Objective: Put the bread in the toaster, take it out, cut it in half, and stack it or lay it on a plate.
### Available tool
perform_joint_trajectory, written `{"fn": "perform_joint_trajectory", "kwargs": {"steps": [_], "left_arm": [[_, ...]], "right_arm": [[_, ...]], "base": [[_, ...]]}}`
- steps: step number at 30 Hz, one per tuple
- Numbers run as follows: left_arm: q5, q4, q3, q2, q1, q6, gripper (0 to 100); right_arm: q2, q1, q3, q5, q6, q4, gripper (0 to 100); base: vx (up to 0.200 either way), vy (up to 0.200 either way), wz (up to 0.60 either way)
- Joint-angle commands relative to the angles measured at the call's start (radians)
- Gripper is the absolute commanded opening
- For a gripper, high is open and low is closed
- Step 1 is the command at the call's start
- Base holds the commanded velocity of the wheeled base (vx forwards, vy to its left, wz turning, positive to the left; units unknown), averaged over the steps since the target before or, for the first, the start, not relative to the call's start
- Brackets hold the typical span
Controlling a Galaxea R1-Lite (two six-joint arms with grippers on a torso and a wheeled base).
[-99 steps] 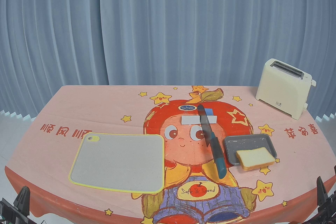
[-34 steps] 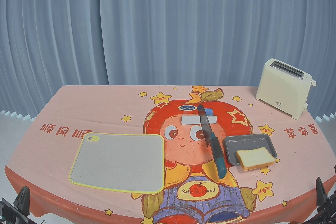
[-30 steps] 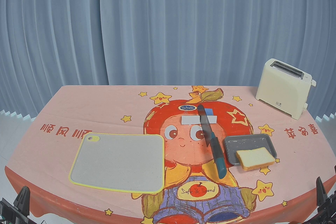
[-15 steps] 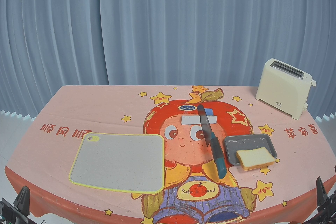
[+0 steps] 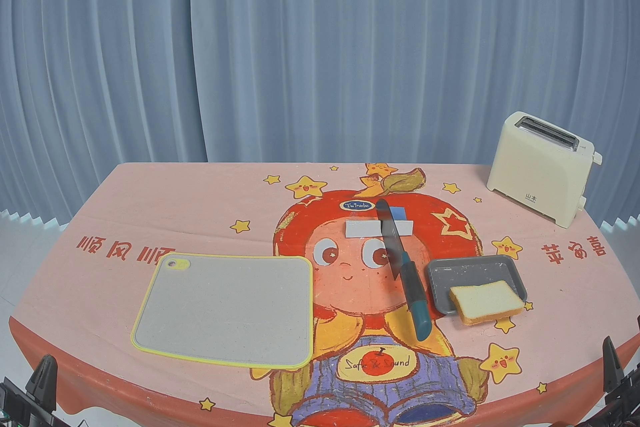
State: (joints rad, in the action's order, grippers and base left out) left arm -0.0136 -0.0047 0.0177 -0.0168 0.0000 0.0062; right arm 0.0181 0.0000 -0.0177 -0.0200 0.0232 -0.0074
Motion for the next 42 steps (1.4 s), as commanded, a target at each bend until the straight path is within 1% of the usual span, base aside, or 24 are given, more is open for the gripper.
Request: {"fn": "perform_joint_trajectory", "kwargs": {"steps": [1,24,25,28,29,33,42], "left_arm": [[0.000,0.000,-0.018,0.009,0.000,0.000,0],[0.000,-0.001,-0.018,0.008,0.000,0.000,0],[0.000,0.000,-0.018,0.009,0.000,0.000,0],[0.000,0.000,-0.018,0.008,0.000,0.001,0],[0.000,0.000,-0.018,0.008,0.000,0.000,0],[0.000,0.000,-0.018,0.008,0.000,0.000,0],[0.000,0.000,-0.018,0.008,0.000,0.000,0]], "right_arm": [[-0.018,0.000,0.018,0.000,0.000,0.000,100],[-0.018,0.000,0.018,-0.005,-0.002,-0.005,100],[-0.018,0.000,0.018,-0.006,0.000,-0.017,100],[-0.018,-0.002,0.018,-0.024,-0.011,-0.192,100],[-0.018,-0.002,0.018,-0.026,-0.019,-0.195,100],[-0.018,0.000,0.018,-0.026,-0.019,-0.144,100],[-0.018,0.000,0.018,-0.018,-0.019,-0.111,100]], "base": [[0.000,0.000,0.00],[0.000,0.000,0.00],[0.000,0.000,0.00],[0.000,0.000,0.00],[0.000,0.000,0.00],[0.000,0.000,0.00],[0.000,0.000,0.00]]}}
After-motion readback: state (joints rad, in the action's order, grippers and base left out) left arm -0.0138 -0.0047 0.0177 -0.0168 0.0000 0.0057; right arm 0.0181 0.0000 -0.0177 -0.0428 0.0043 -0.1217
